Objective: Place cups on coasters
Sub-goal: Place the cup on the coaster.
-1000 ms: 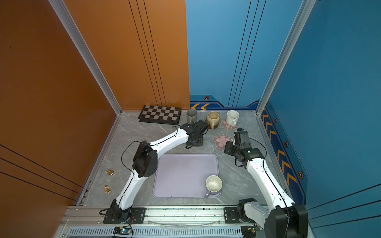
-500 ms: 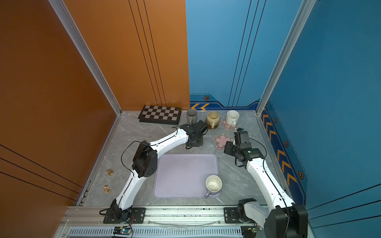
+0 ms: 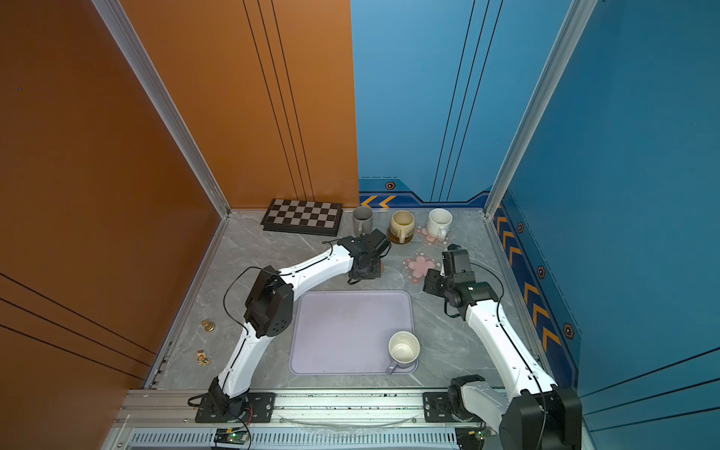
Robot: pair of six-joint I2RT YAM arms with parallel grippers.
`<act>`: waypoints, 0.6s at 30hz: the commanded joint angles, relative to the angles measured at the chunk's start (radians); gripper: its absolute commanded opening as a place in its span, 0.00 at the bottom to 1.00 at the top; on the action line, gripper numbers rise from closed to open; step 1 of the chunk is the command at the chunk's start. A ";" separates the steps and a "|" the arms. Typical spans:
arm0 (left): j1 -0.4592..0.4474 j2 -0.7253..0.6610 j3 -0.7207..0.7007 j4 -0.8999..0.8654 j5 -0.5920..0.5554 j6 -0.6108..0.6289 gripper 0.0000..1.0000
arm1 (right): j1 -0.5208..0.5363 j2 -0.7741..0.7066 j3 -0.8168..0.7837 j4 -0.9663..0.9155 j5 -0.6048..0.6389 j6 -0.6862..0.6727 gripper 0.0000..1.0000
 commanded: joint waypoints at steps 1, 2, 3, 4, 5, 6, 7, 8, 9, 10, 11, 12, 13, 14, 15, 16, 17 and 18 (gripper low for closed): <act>0.020 -0.014 -0.017 -0.054 0.045 0.011 0.00 | -0.007 -0.030 -0.011 0.004 -0.001 0.020 0.61; 0.021 -0.009 -0.012 -0.055 0.052 0.014 0.00 | -0.007 -0.032 -0.013 0.002 0.001 0.021 0.61; 0.020 -0.001 -0.004 -0.054 0.062 0.021 0.00 | -0.007 -0.036 -0.016 0.000 0.002 0.021 0.61; 0.019 0.005 0.003 -0.054 0.073 0.027 0.00 | -0.007 -0.040 -0.017 -0.001 0.001 0.022 0.61; 0.018 0.013 0.012 -0.054 0.083 0.031 0.00 | -0.008 -0.043 -0.018 -0.003 0.003 0.021 0.61; 0.014 0.020 0.021 -0.054 0.093 0.031 0.00 | -0.008 -0.046 -0.019 -0.004 0.004 0.021 0.61; 0.012 0.026 0.028 -0.054 0.101 0.031 0.00 | -0.008 -0.049 -0.020 -0.005 0.006 0.022 0.61; 0.006 0.033 0.036 -0.054 0.105 0.034 0.00 | -0.009 -0.051 -0.021 -0.006 0.006 0.021 0.61; 0.002 0.038 0.045 -0.054 0.110 0.037 0.00 | -0.009 -0.051 -0.021 -0.007 0.007 0.022 0.61; -0.001 0.044 0.053 -0.054 0.114 0.040 0.00 | -0.009 -0.051 -0.019 -0.007 0.005 0.023 0.61; -0.004 0.050 0.059 -0.056 0.122 0.041 0.00 | -0.009 -0.051 -0.019 -0.007 0.005 0.023 0.61; -0.005 0.055 0.064 -0.057 0.130 0.038 0.00 | -0.009 -0.051 -0.018 -0.009 0.005 0.023 0.61; -0.005 0.059 0.066 -0.057 0.136 0.034 0.00 | -0.009 -0.051 -0.018 -0.008 0.004 0.023 0.61; -0.005 0.060 0.067 -0.054 0.138 0.033 0.00 | -0.009 -0.052 -0.016 -0.008 0.004 0.024 0.61; -0.005 0.062 0.069 -0.054 0.139 0.034 0.00 | -0.009 -0.054 -0.016 -0.010 0.003 0.024 0.61; -0.007 0.063 0.071 -0.056 0.140 0.036 0.00 | -0.010 -0.054 -0.017 -0.010 0.003 0.023 0.61; -0.008 0.065 0.071 -0.055 0.141 0.035 0.00 | -0.011 -0.054 -0.019 -0.010 0.005 0.023 0.61; -0.009 0.066 0.071 -0.057 0.143 0.035 0.00 | -0.011 -0.054 -0.019 -0.009 0.005 0.023 0.61</act>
